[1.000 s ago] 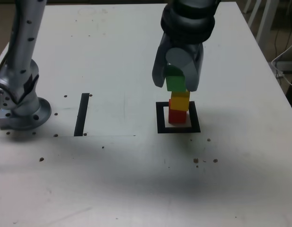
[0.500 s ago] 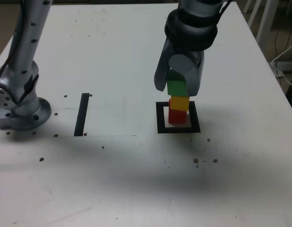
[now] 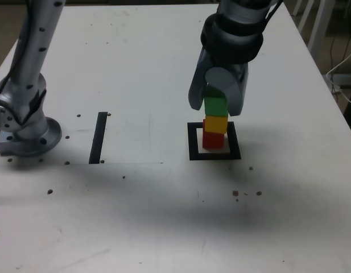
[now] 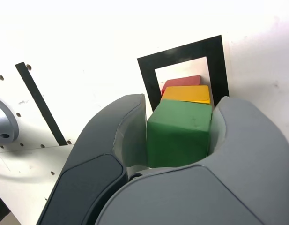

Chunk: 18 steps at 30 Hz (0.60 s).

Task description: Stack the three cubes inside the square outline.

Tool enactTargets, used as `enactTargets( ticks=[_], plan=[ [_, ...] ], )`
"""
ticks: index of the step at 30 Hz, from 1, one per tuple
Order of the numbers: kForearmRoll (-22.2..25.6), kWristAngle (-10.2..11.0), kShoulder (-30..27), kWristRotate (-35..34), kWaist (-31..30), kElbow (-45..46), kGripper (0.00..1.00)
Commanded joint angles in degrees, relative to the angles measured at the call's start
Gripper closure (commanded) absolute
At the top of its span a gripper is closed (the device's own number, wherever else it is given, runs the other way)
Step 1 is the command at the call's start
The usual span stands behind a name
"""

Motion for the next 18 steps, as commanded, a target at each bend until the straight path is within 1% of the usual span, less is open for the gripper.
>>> enactTargets(
  ticks=[1, 8, 11, 14, 18],
  plan=[
    [0.0, -0.1, 0.3, 0.2, 0.2, 0.2, 0.13],
    [-0.6, -0.3, 0.0, 0.4, 0.5, 1.2, 0.08],
    [-0.8, 0.0, -1.0, 0.0, 0.6, 2.1, 0.05],
    [-0.8, 0.8, -3.2, -1.0, 0.6, 3.7, 0.03],
    [-0.6, 2.1, -7.5, -3.1, 0.6, 6.8, 0.01]
  ],
)
